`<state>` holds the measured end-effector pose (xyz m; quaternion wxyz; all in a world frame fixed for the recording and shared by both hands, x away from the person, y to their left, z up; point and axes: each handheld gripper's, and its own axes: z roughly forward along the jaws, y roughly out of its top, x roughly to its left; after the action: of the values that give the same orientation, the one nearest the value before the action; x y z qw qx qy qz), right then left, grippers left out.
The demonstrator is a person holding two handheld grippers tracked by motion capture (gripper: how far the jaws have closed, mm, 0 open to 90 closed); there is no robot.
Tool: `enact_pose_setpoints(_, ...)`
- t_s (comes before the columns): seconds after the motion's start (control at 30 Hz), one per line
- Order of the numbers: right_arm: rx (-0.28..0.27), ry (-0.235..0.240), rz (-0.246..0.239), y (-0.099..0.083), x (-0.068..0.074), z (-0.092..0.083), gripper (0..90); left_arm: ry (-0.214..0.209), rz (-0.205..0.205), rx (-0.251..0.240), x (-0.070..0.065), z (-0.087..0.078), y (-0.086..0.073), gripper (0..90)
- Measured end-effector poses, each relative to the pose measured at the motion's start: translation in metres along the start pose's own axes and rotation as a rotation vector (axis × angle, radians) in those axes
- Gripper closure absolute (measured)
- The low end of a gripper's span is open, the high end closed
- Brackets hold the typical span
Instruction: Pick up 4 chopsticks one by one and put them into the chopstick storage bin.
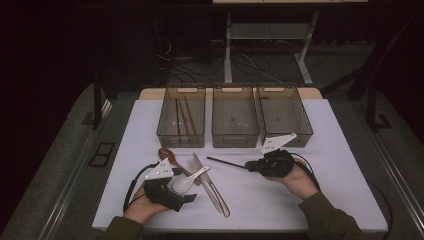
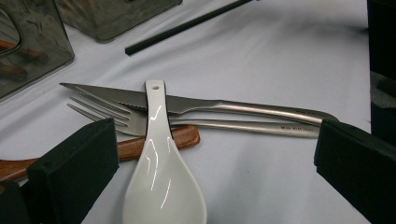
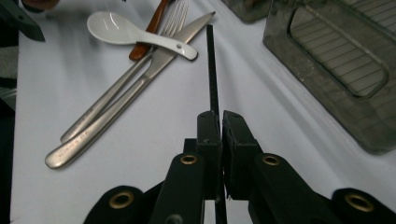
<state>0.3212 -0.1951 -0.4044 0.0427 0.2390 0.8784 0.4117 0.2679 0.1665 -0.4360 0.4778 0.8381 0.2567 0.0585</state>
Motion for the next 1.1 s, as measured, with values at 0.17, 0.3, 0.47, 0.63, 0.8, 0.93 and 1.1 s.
enact_pose_setpoints(0.17, -0.029, -0.001, 0.001, 0.006, -0.001, -0.006, 86.4, 0.001, 0.004, 0.000, 0.000, 0.000, 0.000, 0.0)
enact_pose_setpoints(0.3, -0.050, -0.013, 0.002, 0.012, -0.003, -0.011, 86.4, 0.002, 0.003, 0.000, 0.001, 0.000, 0.000, 0.0)
enact_pose_setpoints(0.47, -0.074, -0.027, 0.010, 0.018, -0.006, -0.014, 86.4, 0.004, 0.000, -0.001, 0.001, 0.001, 0.000, 0.0)
enact_pose_setpoints(0.63, -0.095, -0.037, 0.031, 0.024, -0.011, -0.015, 86.4, 0.003, -0.003, -0.003, 0.001, 0.000, 0.000, 0.0)
enact_pose_setpoints(0.8, -0.107, -0.055, 0.049, 0.034, -0.017, -0.014, 86.3, 0.002, -0.006, -0.002, 0.001, 0.001, -0.001, 0.0)
enact_pose_setpoints(0.93, -0.118, -0.066, 0.060, 0.045, -0.020, -0.011, 86.4, 0.002, -0.002, -0.005, 0.001, 0.001, -0.001, 0.0)
enact_pose_setpoints(1.1, -0.126, -0.077, 0.068, 0.062, -0.023, -0.008, 86.4, 0.000, -0.005, -0.005, 0.000, 0.001, -0.001, 0.0)
